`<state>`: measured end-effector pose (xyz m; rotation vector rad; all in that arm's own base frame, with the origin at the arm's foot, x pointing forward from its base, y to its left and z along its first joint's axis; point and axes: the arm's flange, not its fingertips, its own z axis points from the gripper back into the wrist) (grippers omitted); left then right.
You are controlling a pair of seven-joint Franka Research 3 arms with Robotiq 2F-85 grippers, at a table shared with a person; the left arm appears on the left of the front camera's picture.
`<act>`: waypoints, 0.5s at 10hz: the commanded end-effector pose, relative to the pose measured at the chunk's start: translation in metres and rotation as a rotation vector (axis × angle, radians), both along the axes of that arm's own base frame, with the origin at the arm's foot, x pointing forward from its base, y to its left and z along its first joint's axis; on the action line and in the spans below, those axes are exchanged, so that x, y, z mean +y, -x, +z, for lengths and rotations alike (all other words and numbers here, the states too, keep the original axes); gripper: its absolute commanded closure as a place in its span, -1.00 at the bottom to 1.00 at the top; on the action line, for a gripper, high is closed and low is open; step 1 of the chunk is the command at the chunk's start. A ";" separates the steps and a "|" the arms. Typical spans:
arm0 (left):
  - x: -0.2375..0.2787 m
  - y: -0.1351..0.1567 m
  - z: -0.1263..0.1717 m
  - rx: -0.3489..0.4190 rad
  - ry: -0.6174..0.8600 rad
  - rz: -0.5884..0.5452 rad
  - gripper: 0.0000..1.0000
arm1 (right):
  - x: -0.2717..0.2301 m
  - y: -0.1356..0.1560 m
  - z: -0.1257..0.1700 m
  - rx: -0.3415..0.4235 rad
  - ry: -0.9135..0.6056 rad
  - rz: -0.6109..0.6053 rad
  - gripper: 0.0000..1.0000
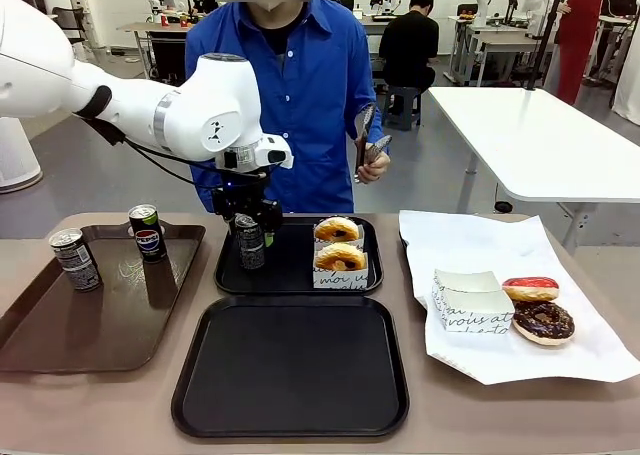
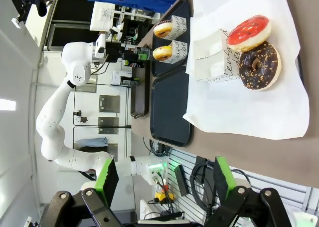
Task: Set up donuts and drinks on trays.
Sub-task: Pick up one Pepsi coke and place it on the Flat Tray.
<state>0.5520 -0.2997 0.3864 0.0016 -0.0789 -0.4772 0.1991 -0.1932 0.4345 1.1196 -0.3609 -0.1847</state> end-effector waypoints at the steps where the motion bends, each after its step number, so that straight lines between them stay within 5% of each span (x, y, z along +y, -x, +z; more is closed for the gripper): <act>1: 0.005 0.009 0.015 -0.019 -0.001 0.020 -0.82 | 0.000 -0.001 0.001 -0.018 -0.012 0.003 -1.00; 2: 0.009 0.014 0.021 -0.036 -0.003 0.020 -0.99 | 0.000 -0.001 0.001 -0.018 -0.012 0.003 -1.00; 5: 0.029 0.053 0.043 -0.072 0.035 -0.024 -1.00 | 0.000 -0.001 0.001 -0.018 -0.012 0.003 -1.00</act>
